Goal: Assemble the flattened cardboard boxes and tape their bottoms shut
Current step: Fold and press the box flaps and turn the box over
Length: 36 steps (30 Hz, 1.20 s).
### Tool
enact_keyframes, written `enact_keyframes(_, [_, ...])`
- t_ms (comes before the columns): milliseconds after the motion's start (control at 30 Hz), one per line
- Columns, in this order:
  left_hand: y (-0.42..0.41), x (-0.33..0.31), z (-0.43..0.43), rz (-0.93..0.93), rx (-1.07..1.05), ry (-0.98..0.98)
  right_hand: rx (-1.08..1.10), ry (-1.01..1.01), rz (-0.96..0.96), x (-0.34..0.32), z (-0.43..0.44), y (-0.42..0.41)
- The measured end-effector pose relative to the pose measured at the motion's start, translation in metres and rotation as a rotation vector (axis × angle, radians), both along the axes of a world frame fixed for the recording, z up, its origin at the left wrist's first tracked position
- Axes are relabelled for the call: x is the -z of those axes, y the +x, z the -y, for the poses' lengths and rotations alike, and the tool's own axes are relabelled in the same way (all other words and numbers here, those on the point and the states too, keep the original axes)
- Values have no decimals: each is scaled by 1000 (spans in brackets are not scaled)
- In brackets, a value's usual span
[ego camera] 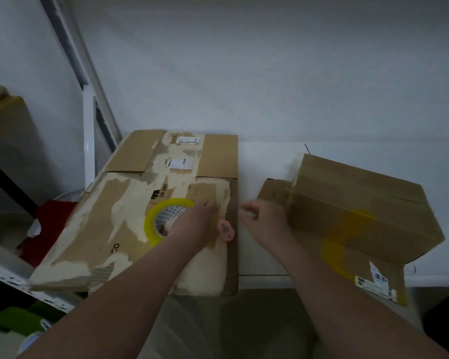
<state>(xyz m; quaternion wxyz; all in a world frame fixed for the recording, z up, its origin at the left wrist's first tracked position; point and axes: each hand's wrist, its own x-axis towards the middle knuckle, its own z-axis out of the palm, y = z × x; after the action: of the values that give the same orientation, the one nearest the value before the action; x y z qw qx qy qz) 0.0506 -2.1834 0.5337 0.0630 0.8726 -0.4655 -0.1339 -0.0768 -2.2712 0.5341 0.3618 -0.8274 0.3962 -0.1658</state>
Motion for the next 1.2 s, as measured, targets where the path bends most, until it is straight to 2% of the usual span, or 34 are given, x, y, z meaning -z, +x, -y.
enact_keyframes(67, [-1, -1, 5, 9, -10, -5, 85, -256, 71, -19, 19, -19])
enact_keyframes(133, [-3, -5, 11, 41, 5, -22, 162, -367, 68, -31, 44, -40])
enact_keyframes(200, [-8, -9, 20, 81, 56, -56, 182, -368, -50, -33, 68, -58])
enact_keyframes(333, [-23, -11, 38, 95, 123, -121, 23, -390, -432, -22, 89, -70])
enact_keyframes(433, [-29, -6, 47, 57, 147, -153, -20, -432, -504, -11, 88, -66])
enact_keyframes(633, [-30, 7, 61, -76, 130, -162, 63, -513, -514, 0, 85, -57])
enact_keyframes(800, [-36, 18, 67, -82, 117, -128, 203, -503, -517, 15, 78, -40])
enact_keyframes(933, [-35, 21, 67, -78, 115, -125, 271, -533, -436, 23, 76, -34])
enact_keyframes(1067, [-32, 19, 68, -110, 114, -148, 236, -553, -369, 25, 77, -45])
enact_keyframes(1200, [-35, 17, 72, -106, 109, -174, 110, -537, -444, 18, 85, -74])
